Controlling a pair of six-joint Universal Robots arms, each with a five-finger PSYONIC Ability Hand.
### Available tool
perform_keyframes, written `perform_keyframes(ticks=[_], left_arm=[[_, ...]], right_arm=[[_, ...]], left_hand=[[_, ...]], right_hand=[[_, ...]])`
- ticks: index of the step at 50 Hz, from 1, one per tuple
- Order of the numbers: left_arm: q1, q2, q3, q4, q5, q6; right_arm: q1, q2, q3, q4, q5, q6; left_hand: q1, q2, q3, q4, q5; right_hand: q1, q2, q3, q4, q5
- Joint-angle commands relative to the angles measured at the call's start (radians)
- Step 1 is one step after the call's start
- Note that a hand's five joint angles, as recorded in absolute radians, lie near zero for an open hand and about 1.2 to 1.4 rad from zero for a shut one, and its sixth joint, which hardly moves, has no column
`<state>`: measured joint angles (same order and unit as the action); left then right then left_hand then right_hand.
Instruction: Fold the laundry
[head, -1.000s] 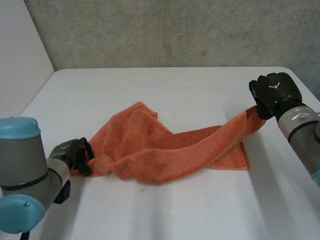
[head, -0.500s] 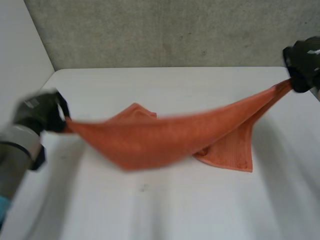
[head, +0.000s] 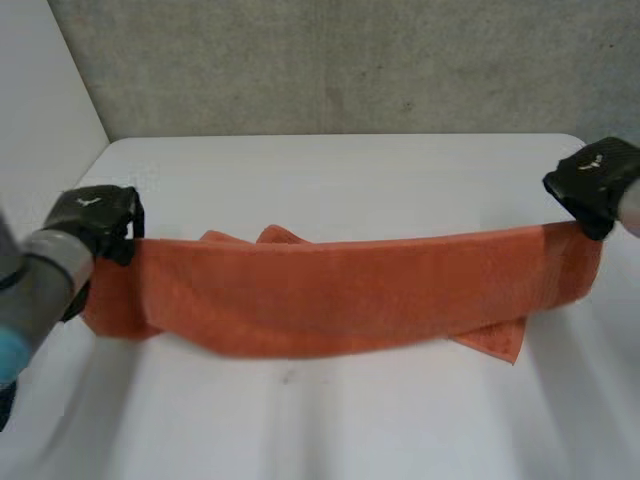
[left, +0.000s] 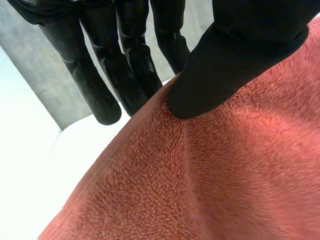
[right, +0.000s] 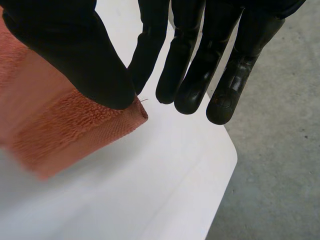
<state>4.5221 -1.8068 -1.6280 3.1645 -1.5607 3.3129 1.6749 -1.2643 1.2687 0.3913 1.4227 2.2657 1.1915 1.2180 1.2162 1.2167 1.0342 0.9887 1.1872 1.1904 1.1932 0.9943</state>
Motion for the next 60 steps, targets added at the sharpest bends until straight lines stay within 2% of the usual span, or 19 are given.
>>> perform_keyframes(ticks=[1, 3, 5, 8, 9, 13, 19, 24, 35, 38, 40, 44, 49, 51, 53, 56, 57, 58, 60], left_arm=[[-0.018, -0.262, 0.351, 0.090, -0.013, 0.100], [-0.020, -0.292, 0.441, 0.124, -0.012, 0.109], [-0.021, -0.310, 0.599, 0.246, -0.039, 0.129], [-0.021, -0.304, 0.655, 0.328, -0.071, 0.143], [-0.023, -0.287, 0.687, 0.415, -0.103, 0.157], [-0.023, -0.195, 0.685, 0.618, -0.148, 0.163], [-0.026, -0.149, 0.600, 0.626, -0.147, 0.160], [-0.026, -0.125, 0.406, 0.609, -0.139, 0.146], [-0.024, -0.174, 0.112, 0.628, -0.134, 0.119], [-0.026, -0.244, 0.053, 0.629, -0.136, 0.117], [-0.026, -0.290, 0.008, 0.626, -0.137, 0.114], [-0.029, -0.310, -0.039, 0.614, -0.137, 0.119], [-0.054, -0.275, -0.118, 0.571, -0.134, 0.128], [-0.057, -0.236, -0.138, 0.539, -0.134, 0.128], [-0.057, -0.159, -0.179, 0.429, -0.136, 0.129], [-0.060, -0.121, -0.199, 0.354, -0.136, 0.128], [-0.060, -0.073, -0.220, 0.254, -0.136, 0.131], [-0.060, -0.072, -0.220, 0.253, -0.136, 0.131], [-0.067, 0.053, -0.248, 0.049, -0.136, 0.139]], right_arm=[[0.121, 0.233, -0.274, -0.300, 0.163, 0.023], [0.135, 0.255, -0.349, -0.378, 0.180, 0.020], [0.138, 0.264, -0.422, -0.460, 0.186, 0.026], [0.146, 0.250, -0.530, -0.639, 0.191, 0.043], [0.154, 0.226, -0.552, -0.719, 0.197, 0.063], [0.172, 0.155, -0.522, -0.825, 0.199, 0.117], [0.164, 0.092, -0.360, -0.830, 0.188, 0.179], [0.161, 0.089, -0.200, -0.833, 0.165, 0.222], [0.147, 0.099, 0.127, -0.839, 0.010, 0.261], [0.140, 0.176, 0.170, -0.838, -0.007, 0.259], [0.137, 0.242, 0.195, -0.815, 0.005, 0.238], [0.121, 0.249, 0.215, -0.770, 0.009, 0.206], [0.071, 0.220, 0.248, -0.651, 0.007, 0.155], [0.059, 0.151, 0.276, -0.564, 0.004, 0.132], [0.054, 0.098, 0.293, -0.510, 0.002, 0.115], [0.025, -0.008, 0.323, -0.386, -0.002, 0.054], [0.025, -0.009, 0.324, -0.385, -0.002, 0.054], [-0.003, -0.053, 0.339, -0.311, -0.005, 0.008], [-0.030, -0.095, 0.356, -0.226, -0.005, -0.046]], left_hand=[[0.205, 0.178, 0.180, 0.180, 0.188], [0.205, 0.178, 0.180, 0.180, 0.188], [0.205, 0.178, 0.180, 0.180, 0.188], [0.205, 0.178, 0.180, 0.180, 0.188], [0.205, 0.178, 0.180, 0.180, 0.188], [0.205, 0.178, 0.180, 0.180, 0.188], [0.205, 0.178, 0.180, 0.180, 0.188], [0.205, 0.178, 0.180, 0.180, 0.188], [0.205, 0.178, 0.180, 0.180, 0.188], [0.205, 0.178, 0.180, 0.180, 0.188], [0.205, 0.178, 0.180, 0.180, 0.188], [0.205, 0.178, 0.180, 0.180, 0.188], [0.205, 0.178, 0.180, 0.180, 0.188], [0.205, 0.178, 0.180, 0.180, 0.188], [0.205, 0.178, 0.180, 0.180, 0.188], [0.205, 0.178, 0.180, 0.180, 0.188], [0.205, 0.178, 0.180, 0.180, 0.188], [0.205, 0.178, 0.180, 0.180, 0.188], [0.205, 0.178, 0.180, 0.180, 0.188]], right_hand=[[0.408, 0.209, 0.206, 0.203, 0.227], [0.408, 0.209, 0.206, 0.203, 0.227], [0.408, 0.209, 0.206, 0.203, 0.227], [0.408, 0.209, 0.206, 0.203, 0.227], [0.408, 0.209, 0.206, 0.203, 0.227], [0.408, 0.209, 0.206, 0.203, 0.227], [0.408, 0.209, 0.206, 0.203, 0.227], [0.408, 0.209, 0.206, 0.203, 0.227], [0.408, 0.209, 0.206, 0.203, 0.227], [0.408, 0.209, 0.206, 0.203, 0.227], [0.408, 0.209, 0.206, 0.203, 0.227], [0.408, 0.209, 0.206, 0.203, 0.227], [0.408, 0.209, 0.206, 0.203, 0.227], [0.408, 0.209, 0.206, 0.203, 0.227], [0.408, 0.209, 0.206, 0.203, 0.227], [0.408, 0.209, 0.206, 0.203, 0.227], [0.408, 0.209, 0.206, 0.203, 0.227], [0.408, 0.209, 0.206, 0.203, 0.227], [0.408, 0.209, 0.206, 0.203, 0.227]])
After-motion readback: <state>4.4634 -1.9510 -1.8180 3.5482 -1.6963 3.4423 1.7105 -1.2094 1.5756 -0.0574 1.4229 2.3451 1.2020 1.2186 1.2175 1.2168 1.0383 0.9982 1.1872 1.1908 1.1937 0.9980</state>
